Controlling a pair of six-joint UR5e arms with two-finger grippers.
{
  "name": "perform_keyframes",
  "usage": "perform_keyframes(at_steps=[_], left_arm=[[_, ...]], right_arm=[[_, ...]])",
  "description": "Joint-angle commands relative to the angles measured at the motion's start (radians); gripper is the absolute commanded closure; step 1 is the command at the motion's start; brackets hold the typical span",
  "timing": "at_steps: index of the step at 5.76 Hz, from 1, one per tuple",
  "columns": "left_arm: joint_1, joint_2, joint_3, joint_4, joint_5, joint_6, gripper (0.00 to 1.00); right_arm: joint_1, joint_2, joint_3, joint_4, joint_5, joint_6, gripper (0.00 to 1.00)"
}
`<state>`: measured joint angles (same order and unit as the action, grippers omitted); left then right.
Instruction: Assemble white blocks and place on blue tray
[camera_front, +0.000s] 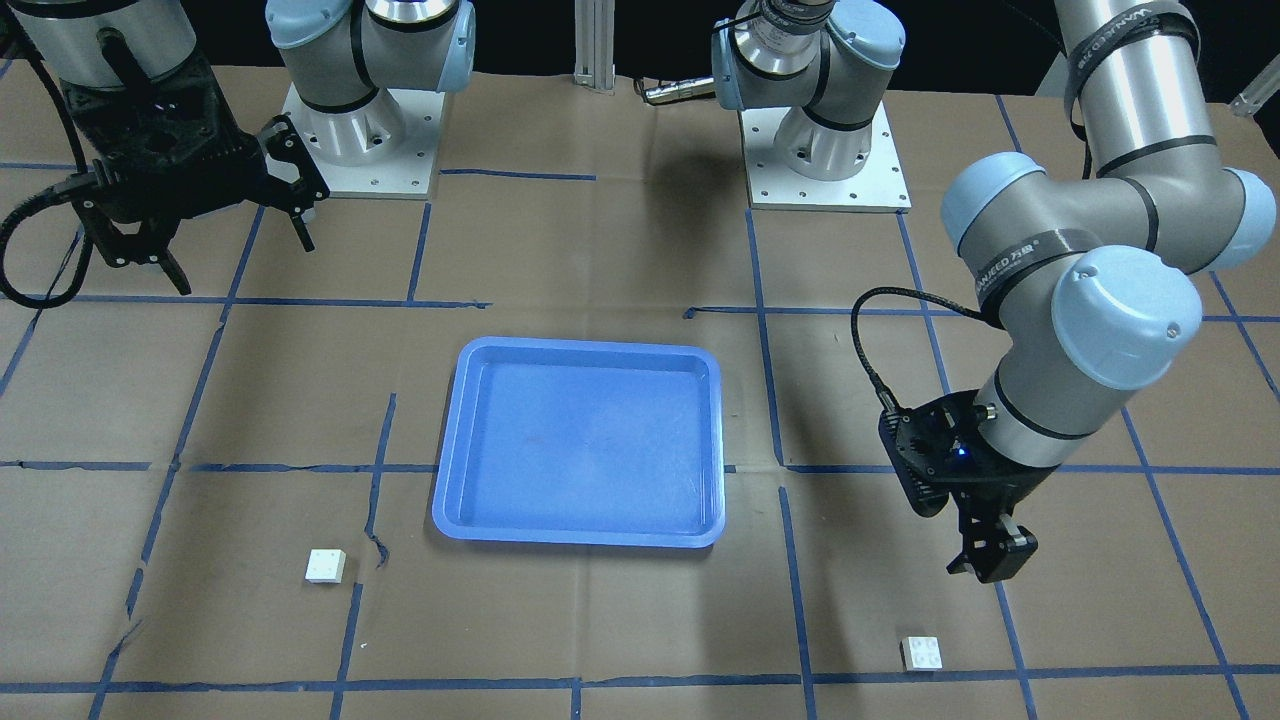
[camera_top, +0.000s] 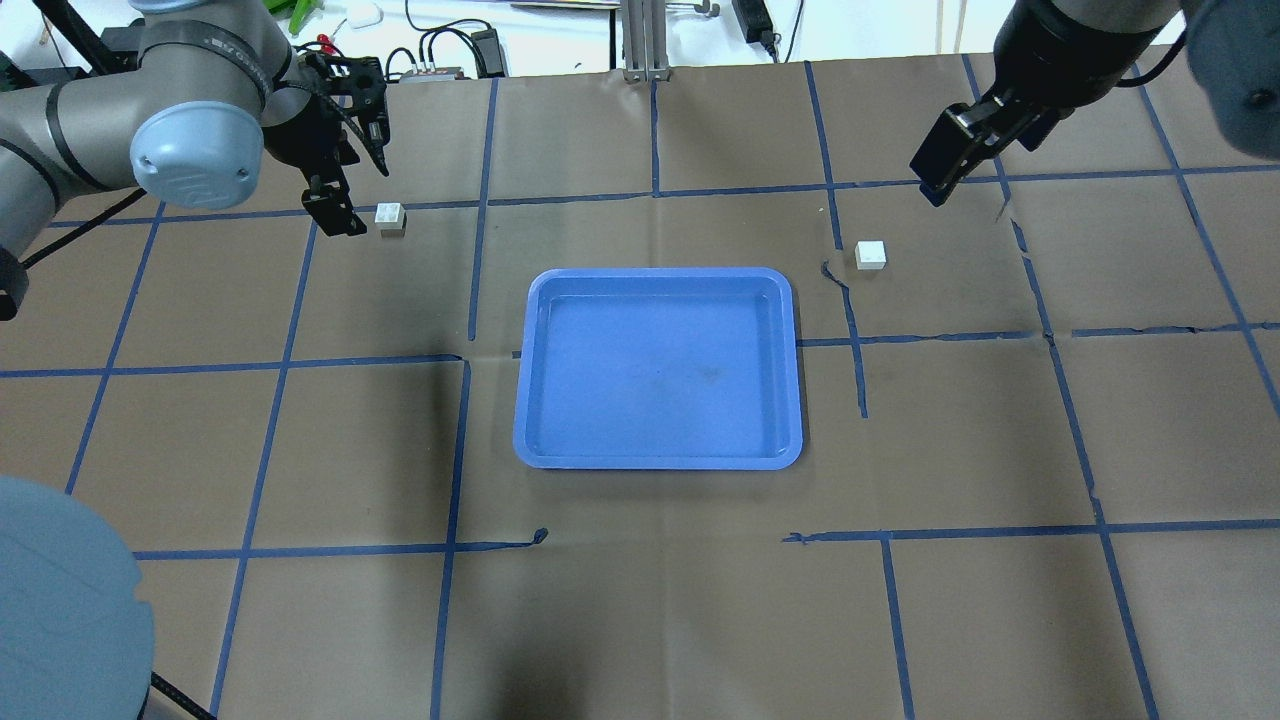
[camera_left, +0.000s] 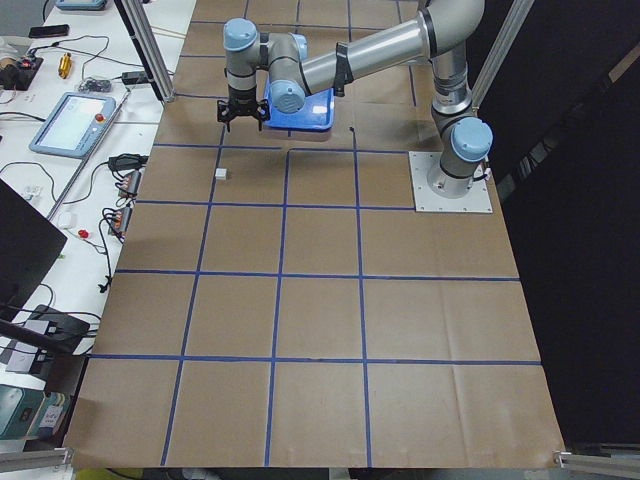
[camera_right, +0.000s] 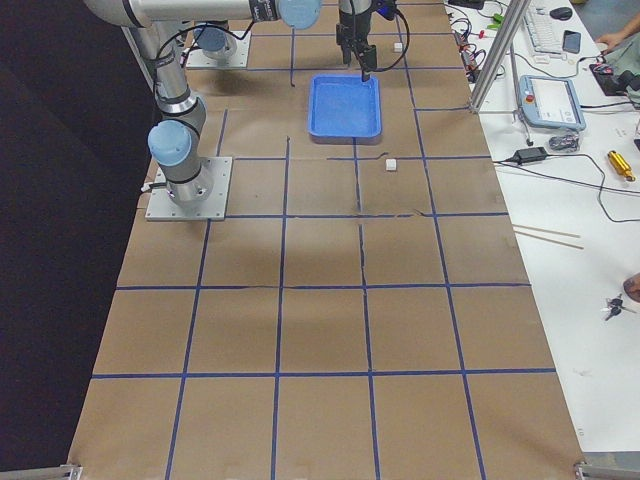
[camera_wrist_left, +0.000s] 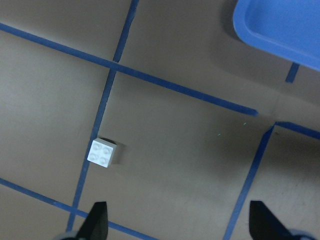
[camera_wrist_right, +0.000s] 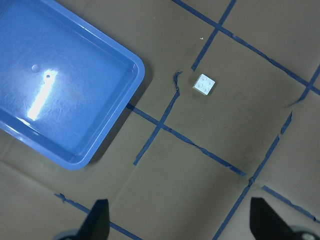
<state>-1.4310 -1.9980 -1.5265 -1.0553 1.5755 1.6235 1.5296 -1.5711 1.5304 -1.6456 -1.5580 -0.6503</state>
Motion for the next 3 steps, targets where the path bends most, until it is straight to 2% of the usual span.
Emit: perform_keyframes(at_steps=[1, 3], left_arm=[[0.032, -0.123, 0.082, 0.066, 0.0, 0.171, 0.03], [0.032, -0.258, 0.172, 0.057, -0.002, 0.197, 0.03]], right_arm=[[-0.038, 0.008, -0.001, -0.002, 0.003, -0.291, 0.0], [-0.091, 0.052, -0.007, 0.0, 0.097, -0.634, 0.0]])
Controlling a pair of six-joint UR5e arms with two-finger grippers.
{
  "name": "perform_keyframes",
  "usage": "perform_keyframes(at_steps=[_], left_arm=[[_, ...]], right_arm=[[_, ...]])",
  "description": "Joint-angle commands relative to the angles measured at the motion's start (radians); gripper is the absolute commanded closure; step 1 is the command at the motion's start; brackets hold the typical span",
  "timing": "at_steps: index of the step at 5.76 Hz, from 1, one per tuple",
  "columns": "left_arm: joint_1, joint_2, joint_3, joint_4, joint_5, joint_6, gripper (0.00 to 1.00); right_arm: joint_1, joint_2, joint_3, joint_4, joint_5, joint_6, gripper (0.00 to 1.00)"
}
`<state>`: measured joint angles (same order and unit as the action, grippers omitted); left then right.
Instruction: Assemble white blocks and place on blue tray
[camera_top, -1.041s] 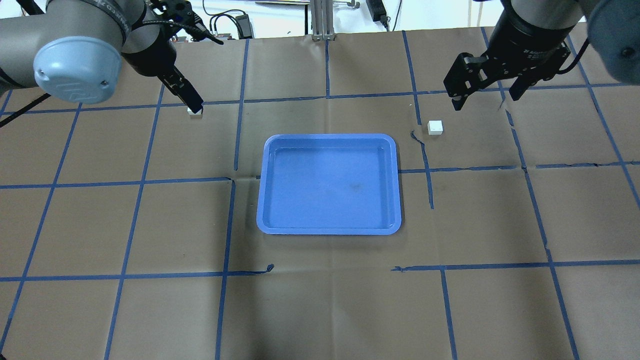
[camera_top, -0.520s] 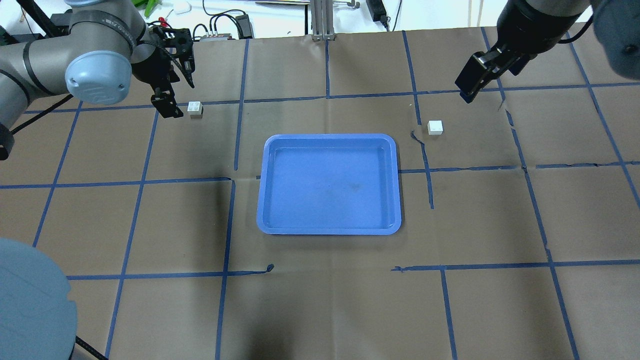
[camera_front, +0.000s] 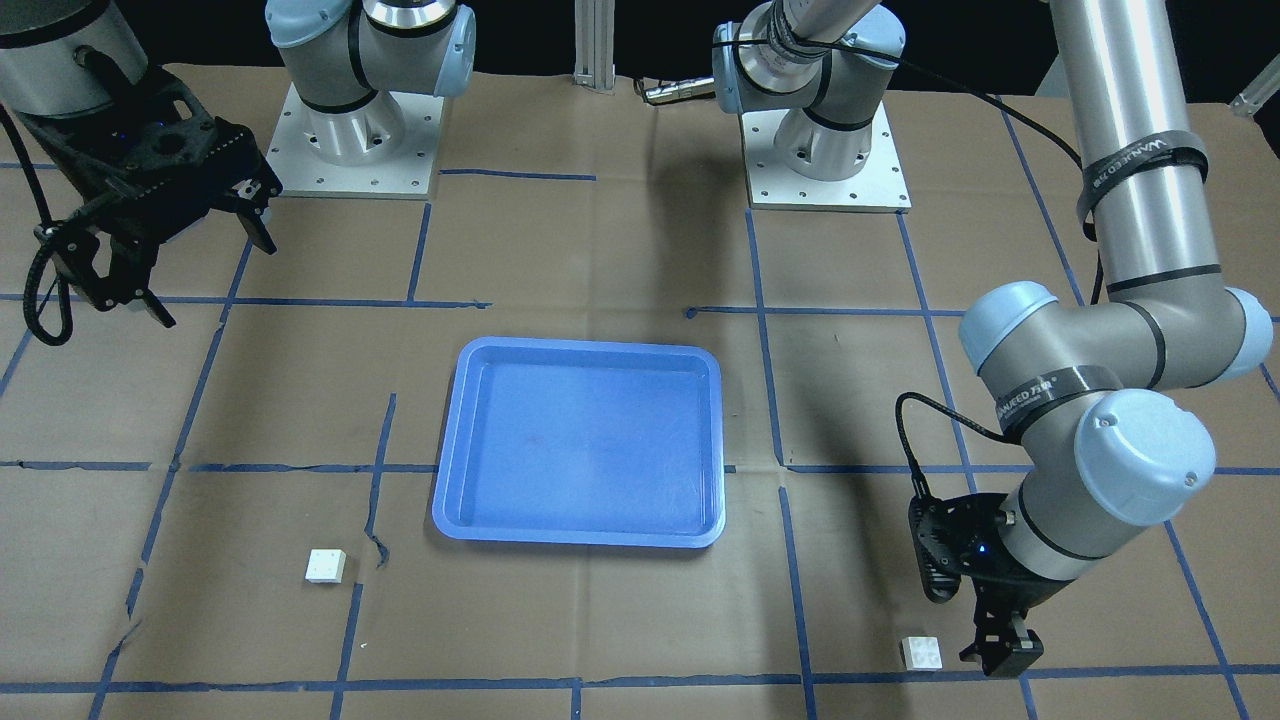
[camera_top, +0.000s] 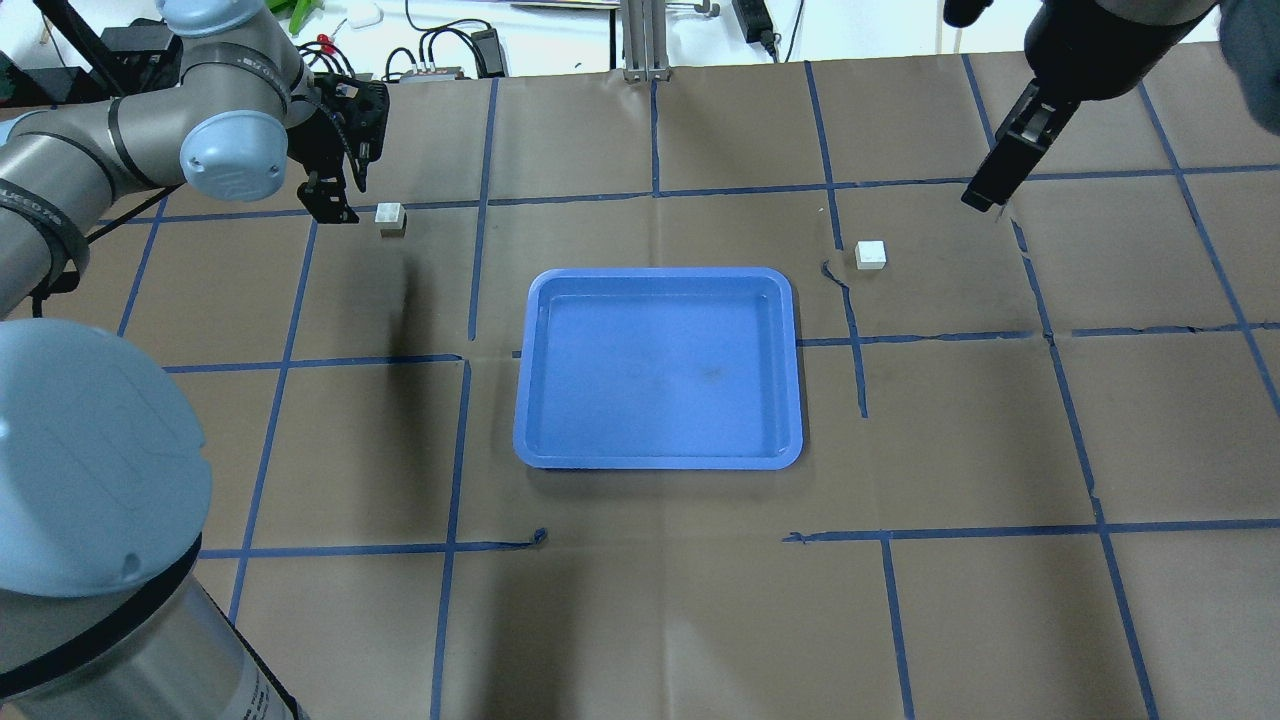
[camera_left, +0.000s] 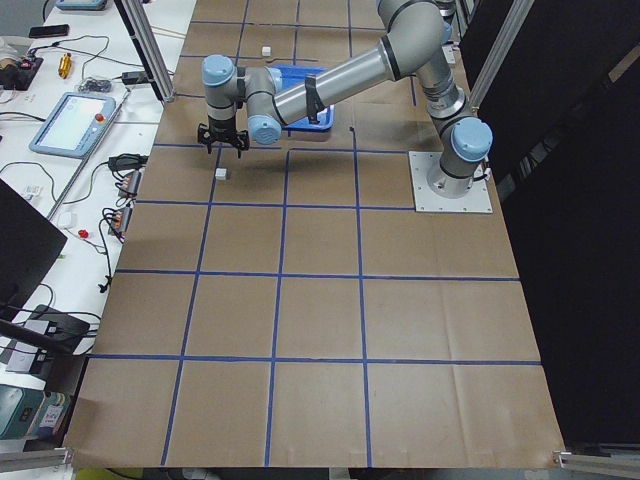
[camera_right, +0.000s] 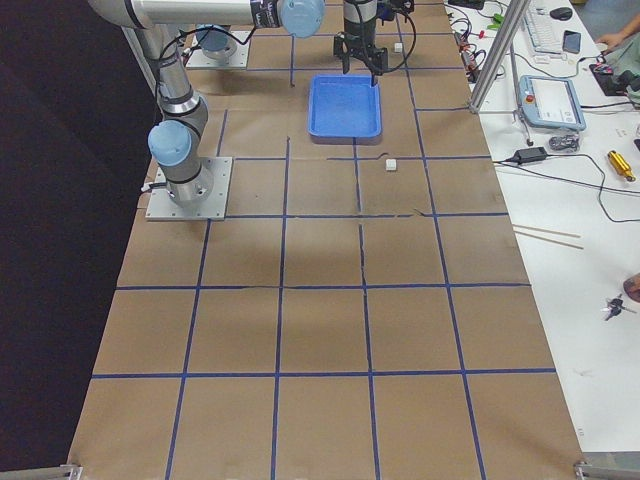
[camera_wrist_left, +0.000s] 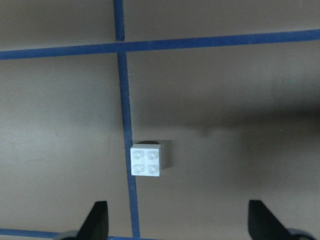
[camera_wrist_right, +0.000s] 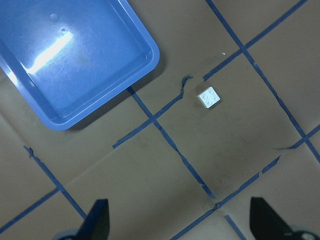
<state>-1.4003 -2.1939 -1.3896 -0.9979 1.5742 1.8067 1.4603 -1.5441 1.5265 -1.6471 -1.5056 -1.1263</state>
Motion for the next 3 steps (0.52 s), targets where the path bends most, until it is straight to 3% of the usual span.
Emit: perform_keyframes(at_steps=[1, 3], left_arm=[[0.0, -0.081, 0.037, 0.001, -0.002, 0.014, 0.03], [0.0, -0.128, 0.037, 0.01, -0.009, 0.019, 0.03]], right_arm=[[-0.041, 0.048, -0.028, -0.002, 0.048, -0.364, 0.0], [-0.101, 0.149, -0.08, 0.001, 0.05, -0.679, 0.0]])
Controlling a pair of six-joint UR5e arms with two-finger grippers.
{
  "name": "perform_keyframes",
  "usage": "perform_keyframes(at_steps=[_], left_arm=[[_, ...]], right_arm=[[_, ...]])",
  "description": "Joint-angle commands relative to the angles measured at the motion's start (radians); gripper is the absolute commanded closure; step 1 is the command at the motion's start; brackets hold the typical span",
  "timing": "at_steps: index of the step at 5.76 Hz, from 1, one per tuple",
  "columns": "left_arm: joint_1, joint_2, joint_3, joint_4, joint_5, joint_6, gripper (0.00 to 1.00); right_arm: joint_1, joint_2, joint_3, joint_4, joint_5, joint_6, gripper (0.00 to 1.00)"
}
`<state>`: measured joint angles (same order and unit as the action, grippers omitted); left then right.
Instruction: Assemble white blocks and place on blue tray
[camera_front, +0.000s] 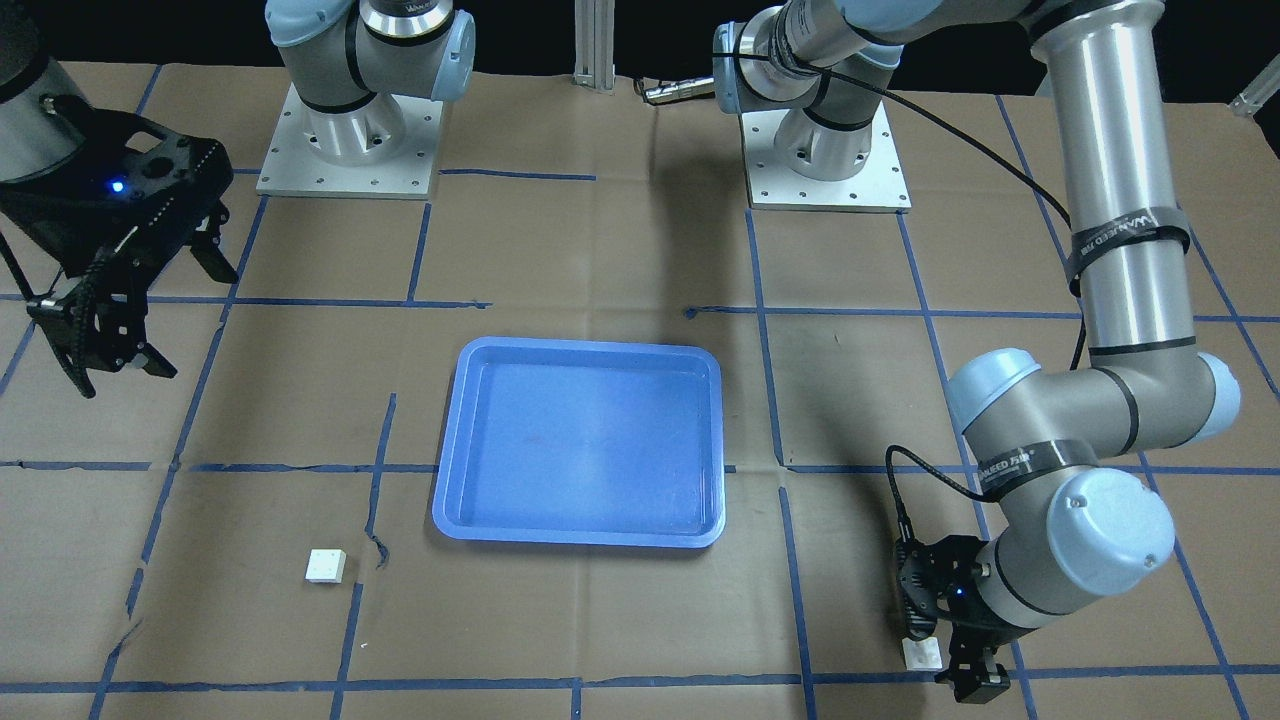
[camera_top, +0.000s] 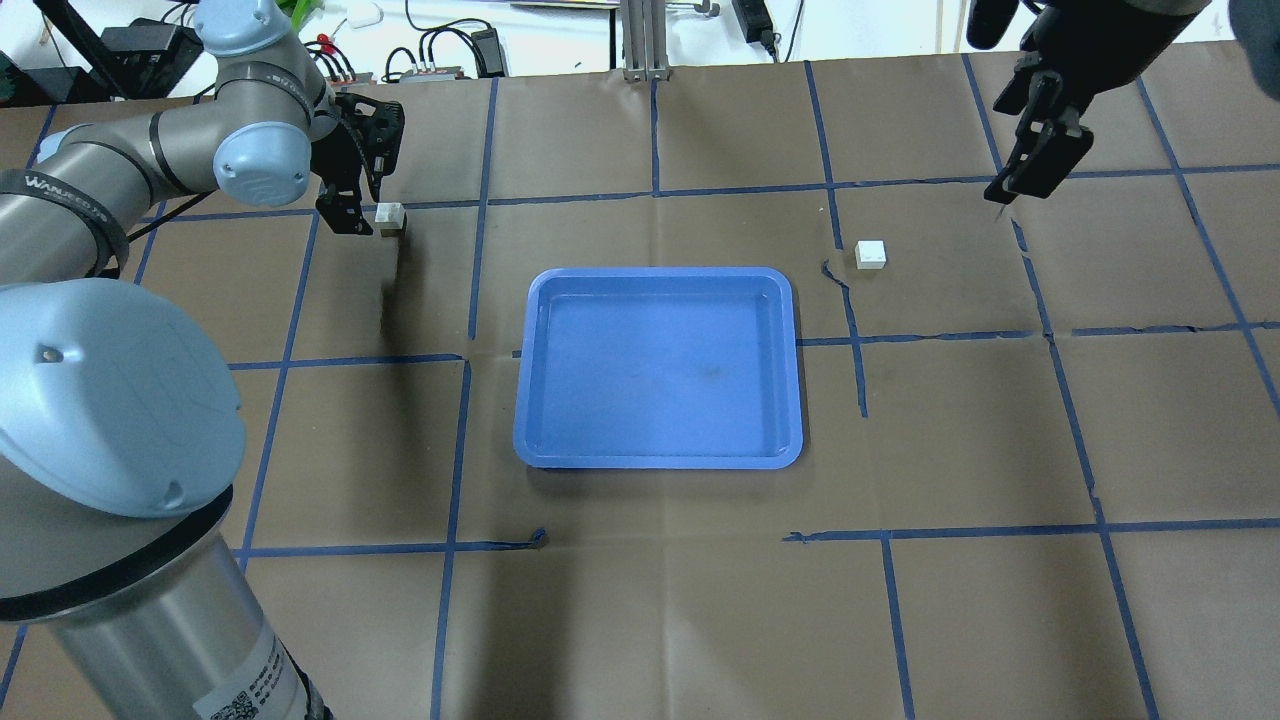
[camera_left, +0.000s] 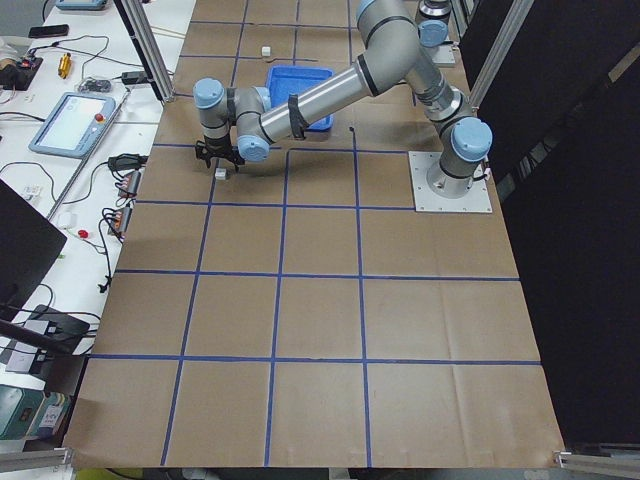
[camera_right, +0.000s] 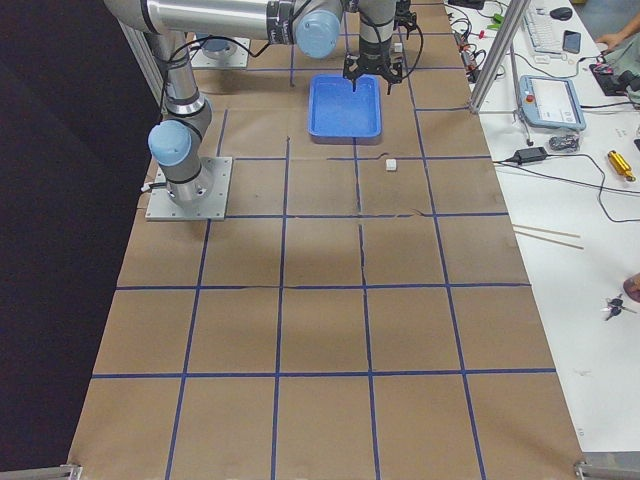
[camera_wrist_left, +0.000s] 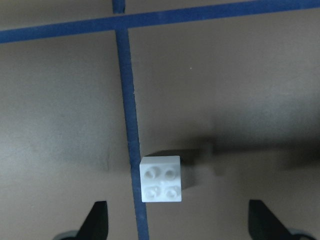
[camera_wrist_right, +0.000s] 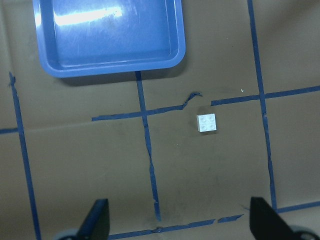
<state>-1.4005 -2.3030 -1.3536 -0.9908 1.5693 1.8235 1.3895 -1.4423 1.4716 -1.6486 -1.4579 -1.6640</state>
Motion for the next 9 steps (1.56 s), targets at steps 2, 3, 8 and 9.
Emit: perform_keyframes(at_steps=[2, 3, 8, 9], left_arm=[[0.0, -0.032, 0.002, 0.02, -0.008, 0.031, 0.35], [0.0, -0.03, 0.004, 0.02, -0.008, 0.031, 0.65], [-0.175, 0.213, -0.053, -0.153, -0.005, -0.114, 0.96], [-0.237, 0.249, -0.097, -0.178, -0.033, -0.159, 0.96]], right_arm=[[-0.05, 0.127, -0.037, -0.003, 0.005, -0.217, 0.0], [-0.05, 0.154, -0.025, -0.003, 0.007, -0.214, 0.0], [-0.05, 0.353, 0.042, -0.274, 0.214, -0.22, 0.0], [-0.05, 0.365, 0.106, -0.39, 0.249, -0.218, 0.0]])
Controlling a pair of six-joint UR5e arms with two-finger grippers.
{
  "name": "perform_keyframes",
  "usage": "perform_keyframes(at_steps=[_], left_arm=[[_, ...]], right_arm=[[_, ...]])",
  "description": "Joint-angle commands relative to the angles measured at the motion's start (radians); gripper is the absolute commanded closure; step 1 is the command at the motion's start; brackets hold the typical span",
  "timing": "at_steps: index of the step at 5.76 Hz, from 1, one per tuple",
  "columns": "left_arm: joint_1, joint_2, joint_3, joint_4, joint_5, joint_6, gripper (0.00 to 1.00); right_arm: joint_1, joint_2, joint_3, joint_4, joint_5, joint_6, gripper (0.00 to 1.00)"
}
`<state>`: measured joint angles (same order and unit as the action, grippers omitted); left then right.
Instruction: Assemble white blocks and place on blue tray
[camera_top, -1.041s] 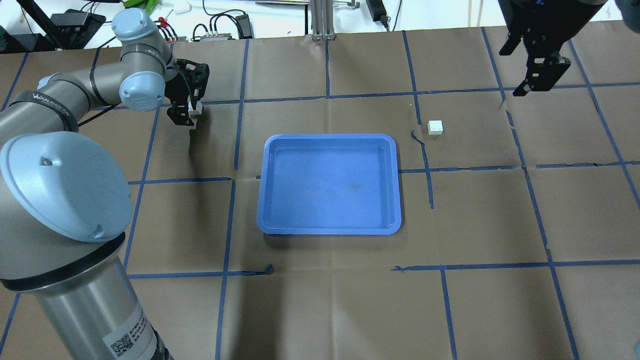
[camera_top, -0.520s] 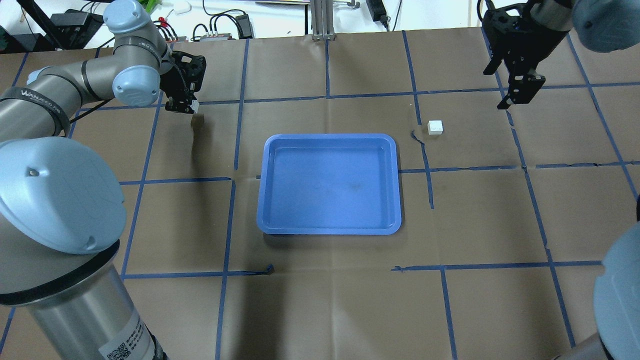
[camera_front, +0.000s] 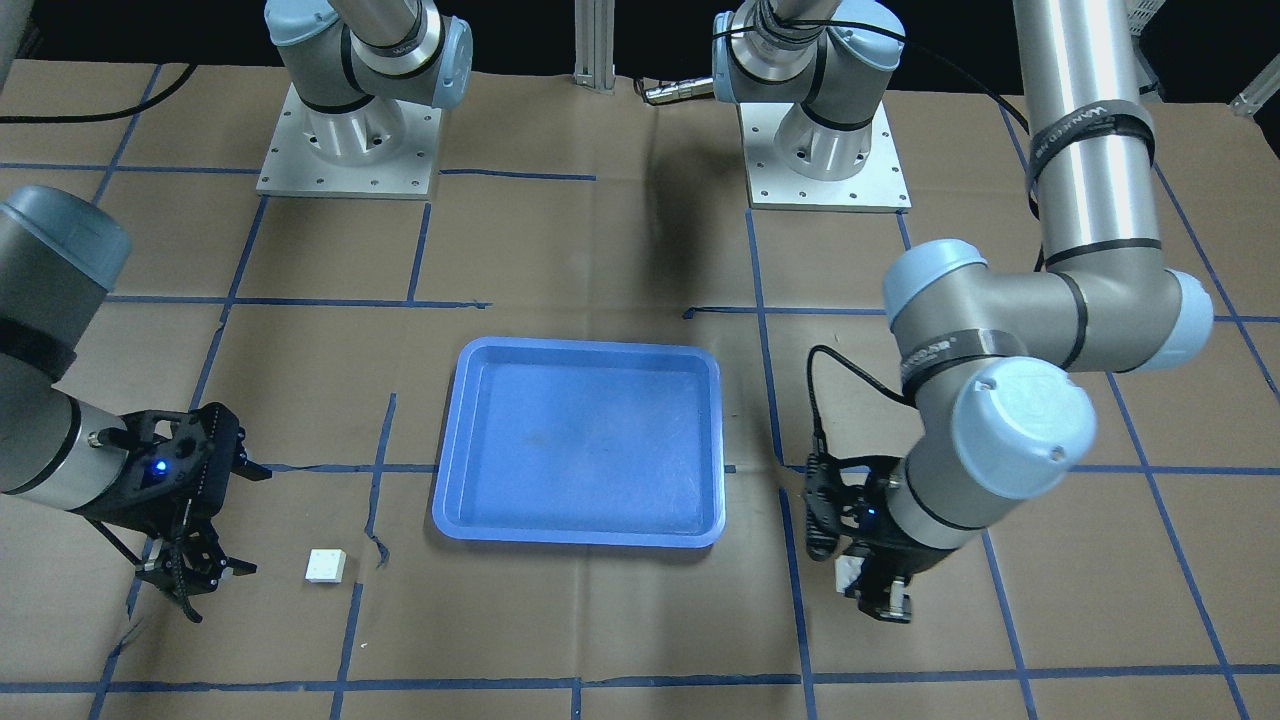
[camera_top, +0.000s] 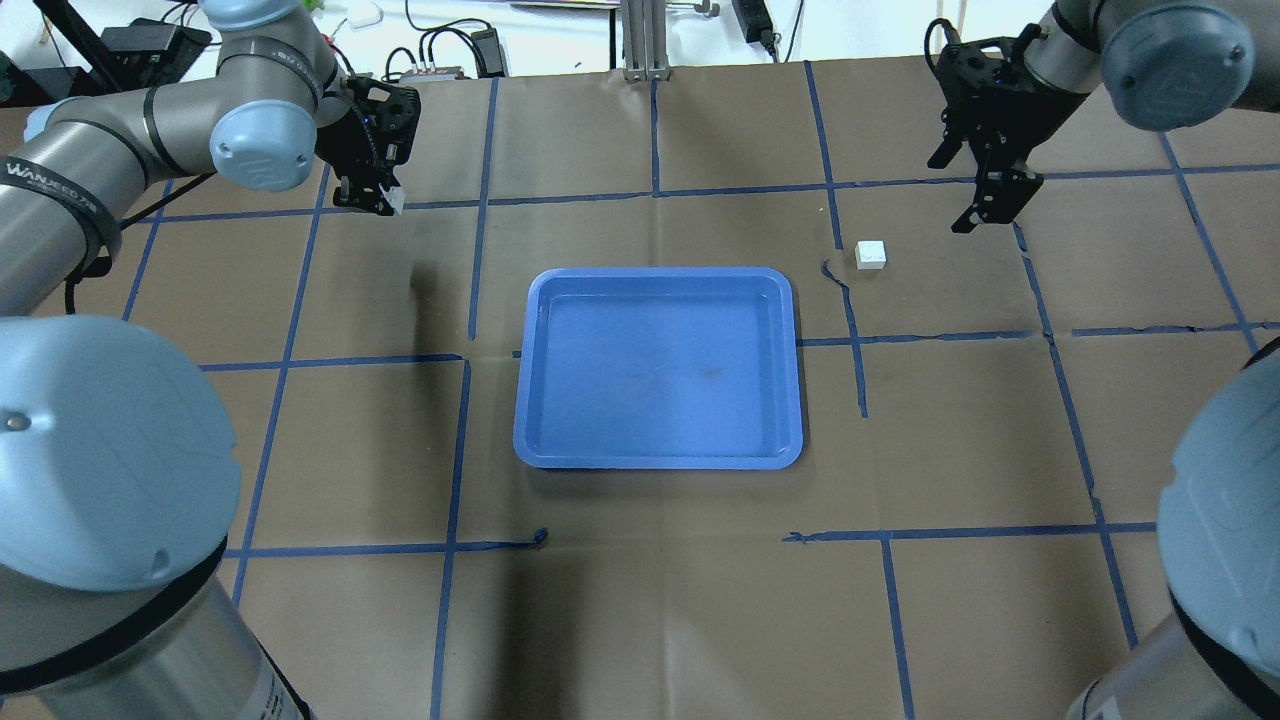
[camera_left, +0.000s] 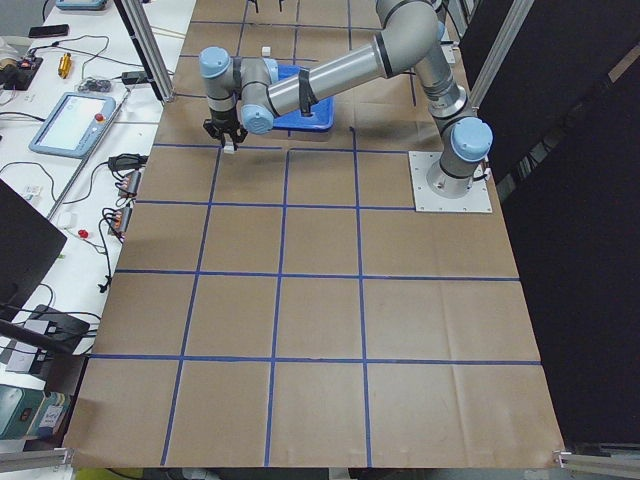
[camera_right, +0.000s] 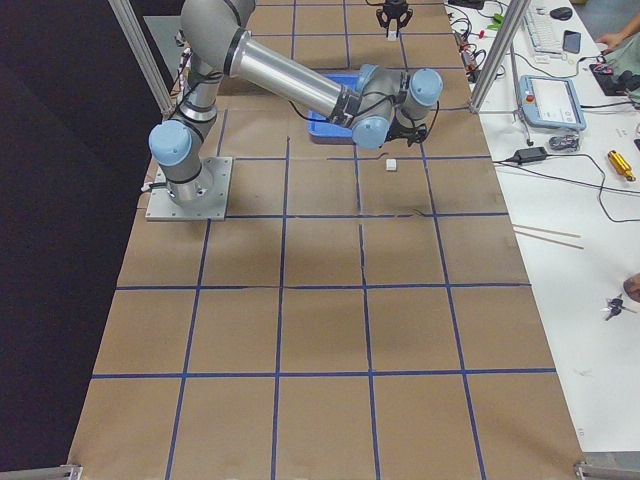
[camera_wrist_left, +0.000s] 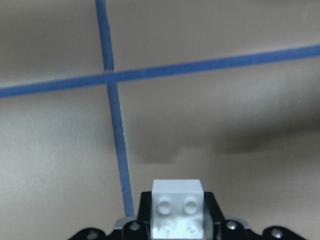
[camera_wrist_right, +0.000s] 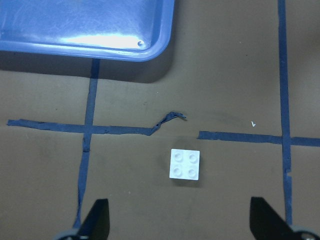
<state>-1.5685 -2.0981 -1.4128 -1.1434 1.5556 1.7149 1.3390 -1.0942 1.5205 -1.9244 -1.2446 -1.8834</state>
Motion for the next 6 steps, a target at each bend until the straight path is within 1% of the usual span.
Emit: perform_keyframes(at_steps=[1, 2, 3, 4, 5, 6], left_arm=[[-0.121, 0.096, -0.093, -0.029, -0.037, -0.076, 0.96], [-0.157, 0.134, -0.16, -0.03, -0.046, -0.115, 0.96], [-0.226, 0.144, -0.21, -0.029, -0.042, -0.255, 0.97], [-0.299, 0.138, -0.228, -0.007, -0.043, -0.362, 0.97], [-0.329, 0.1, -0.241, 0.037, -0.075, -0.509, 0.97], [-0.378, 0.06, -0.247, 0.066, -0.074, -0.565, 0.96]], right_arm=[[0.0, 0.043, 0.085, -0.18, 0.065, 0.004, 0.0], [0.0, 0.084, 0.089, -0.218, 0.063, 0.003, 0.0], [0.0, 0.106, 0.092, -0.229, 0.063, 0.003, 0.0], [0.0, 0.108, 0.098, -0.226, 0.063, 0.006, 0.0], [0.0, 0.109, 0.122, -0.225, 0.065, 0.006, 0.0], [0.0, 0.109, 0.135, -0.226, 0.066, 0.007, 0.0]])
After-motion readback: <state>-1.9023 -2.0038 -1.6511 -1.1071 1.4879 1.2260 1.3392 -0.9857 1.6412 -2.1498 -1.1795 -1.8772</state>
